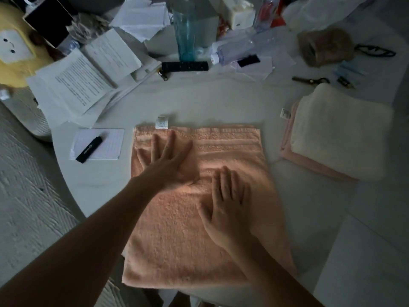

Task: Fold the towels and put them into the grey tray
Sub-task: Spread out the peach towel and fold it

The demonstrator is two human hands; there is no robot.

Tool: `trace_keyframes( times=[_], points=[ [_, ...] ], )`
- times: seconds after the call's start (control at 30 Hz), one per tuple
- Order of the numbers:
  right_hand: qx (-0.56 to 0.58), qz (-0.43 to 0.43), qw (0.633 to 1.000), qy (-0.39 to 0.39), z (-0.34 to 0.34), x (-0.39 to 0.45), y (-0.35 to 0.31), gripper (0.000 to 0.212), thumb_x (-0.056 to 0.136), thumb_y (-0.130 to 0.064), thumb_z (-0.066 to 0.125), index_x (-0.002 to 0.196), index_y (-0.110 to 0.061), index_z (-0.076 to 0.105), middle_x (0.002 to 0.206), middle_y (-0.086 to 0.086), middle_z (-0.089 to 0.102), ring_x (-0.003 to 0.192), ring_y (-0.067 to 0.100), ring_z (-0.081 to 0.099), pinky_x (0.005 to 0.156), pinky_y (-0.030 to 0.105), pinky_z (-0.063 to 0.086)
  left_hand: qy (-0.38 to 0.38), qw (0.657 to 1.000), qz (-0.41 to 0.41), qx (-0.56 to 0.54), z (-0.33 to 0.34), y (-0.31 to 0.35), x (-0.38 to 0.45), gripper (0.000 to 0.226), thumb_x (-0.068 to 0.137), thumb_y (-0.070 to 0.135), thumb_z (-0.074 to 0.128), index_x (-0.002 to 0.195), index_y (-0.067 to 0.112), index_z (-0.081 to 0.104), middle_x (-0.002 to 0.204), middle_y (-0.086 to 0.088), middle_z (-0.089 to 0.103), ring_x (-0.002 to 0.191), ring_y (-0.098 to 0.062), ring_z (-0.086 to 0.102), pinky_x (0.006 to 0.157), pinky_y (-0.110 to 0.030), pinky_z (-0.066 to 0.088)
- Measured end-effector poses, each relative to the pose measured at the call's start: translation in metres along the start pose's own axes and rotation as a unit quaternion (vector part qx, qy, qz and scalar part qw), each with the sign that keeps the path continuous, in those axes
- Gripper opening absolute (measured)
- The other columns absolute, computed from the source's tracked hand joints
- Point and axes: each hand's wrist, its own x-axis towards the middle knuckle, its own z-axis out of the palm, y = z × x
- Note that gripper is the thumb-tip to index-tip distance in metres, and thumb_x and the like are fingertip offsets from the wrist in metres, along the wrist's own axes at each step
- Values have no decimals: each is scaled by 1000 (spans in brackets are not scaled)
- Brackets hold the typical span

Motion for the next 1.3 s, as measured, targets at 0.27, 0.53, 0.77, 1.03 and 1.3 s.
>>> trace_keyframes(
  times=[0.27,0.53,0.77,1.03,1.3],
  points=[
    [-12,4,1000,1,2,-15,4,84,94,-63,29,157,-13,5,165,10,-7,152,31,-5,118,58,13,70,997,-14,40,-7,9,13,89,81,87,14,149,46,-25,161,-2,-32,143,-45,-29,106,-79,-5],
    [4,5,1000,-6,-2,-15,6,77,94,-62,30,157,-19,14,165,7,-6,152,29,-6,120,56,10,113,993,39,0,18,44,-6,66,99,64,8,155,38,-13,164,-2,-22,149,-35,-22,116,-65,-5],
    [-38,23,999,5,-3,-36,45,77,93,-59,35,157,-23,11,166,7,1,152,27,0,120,54,13,84,996,35,6,7,35,-19,69,97,61,1,156,28,-14,164,-6,-23,150,-31,-21,119,-62,-3],
    [55,-119,990,44,-2,-100,112,68,88,-41,57,146,-9,43,159,12,29,148,31,25,113,55,28,184,978,50,-80,58,9,-174,62,96,52,45,142,10,44,158,-9,32,144,-32,31,116,-48,23],
    [74,-209,975,30,-10,-143,163,44,91,-35,58,130,-17,61,152,1,41,141,23,37,112,38,34,114,987,109,-13,85,-7,-241,64,94,54,42,152,28,36,161,-3,31,147,-28,29,115,-46,22]
  ],
)
